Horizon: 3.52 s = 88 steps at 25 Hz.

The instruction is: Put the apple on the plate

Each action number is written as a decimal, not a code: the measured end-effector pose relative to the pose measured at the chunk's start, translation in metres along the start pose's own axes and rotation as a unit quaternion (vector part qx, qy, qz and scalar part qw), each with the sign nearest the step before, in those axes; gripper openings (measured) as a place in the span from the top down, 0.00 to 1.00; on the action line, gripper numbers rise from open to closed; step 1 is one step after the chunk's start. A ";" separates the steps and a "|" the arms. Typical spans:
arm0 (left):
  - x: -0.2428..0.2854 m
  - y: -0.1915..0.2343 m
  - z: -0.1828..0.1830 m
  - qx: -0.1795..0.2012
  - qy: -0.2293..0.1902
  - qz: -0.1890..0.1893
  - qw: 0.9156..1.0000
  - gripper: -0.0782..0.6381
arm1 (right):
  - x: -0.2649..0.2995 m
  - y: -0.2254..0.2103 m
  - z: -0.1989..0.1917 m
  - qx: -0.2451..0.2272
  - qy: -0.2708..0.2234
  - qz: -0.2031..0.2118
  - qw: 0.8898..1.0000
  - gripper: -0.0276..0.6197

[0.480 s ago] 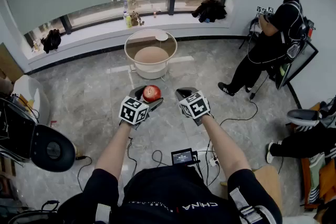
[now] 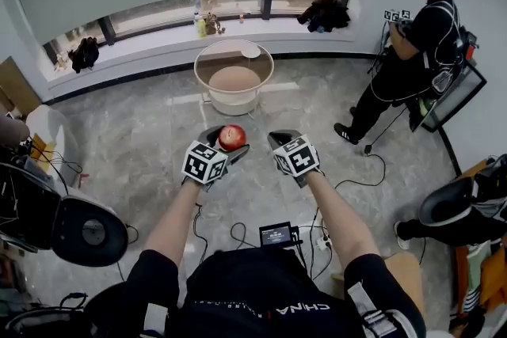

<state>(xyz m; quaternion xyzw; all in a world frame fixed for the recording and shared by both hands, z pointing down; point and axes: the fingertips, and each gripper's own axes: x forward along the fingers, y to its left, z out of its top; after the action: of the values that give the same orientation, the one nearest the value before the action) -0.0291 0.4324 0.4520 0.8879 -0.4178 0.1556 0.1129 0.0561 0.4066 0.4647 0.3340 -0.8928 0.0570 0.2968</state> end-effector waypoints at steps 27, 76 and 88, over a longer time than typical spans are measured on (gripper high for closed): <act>0.071 -0.019 0.037 -0.012 0.012 0.008 1.000 0.35 | -0.026 -0.083 -0.009 0.026 -0.011 0.021 0.999 0.91; 0.460 0.451 0.114 -0.014 0.053 -0.056 0.997 0.35 | 0.435 -0.443 0.150 0.076 0.024 0.003 0.997 0.91; 0.606 0.558 0.198 -0.035 0.054 -0.016 0.998 0.35 | 0.540 -0.605 0.222 0.047 0.021 0.062 0.997 0.91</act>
<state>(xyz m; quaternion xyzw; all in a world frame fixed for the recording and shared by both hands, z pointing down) -0.0619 -0.4107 0.5326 0.8801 -0.4023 0.1869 0.1693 0.0033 -0.4302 0.5318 0.2897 -0.9020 0.1239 0.2952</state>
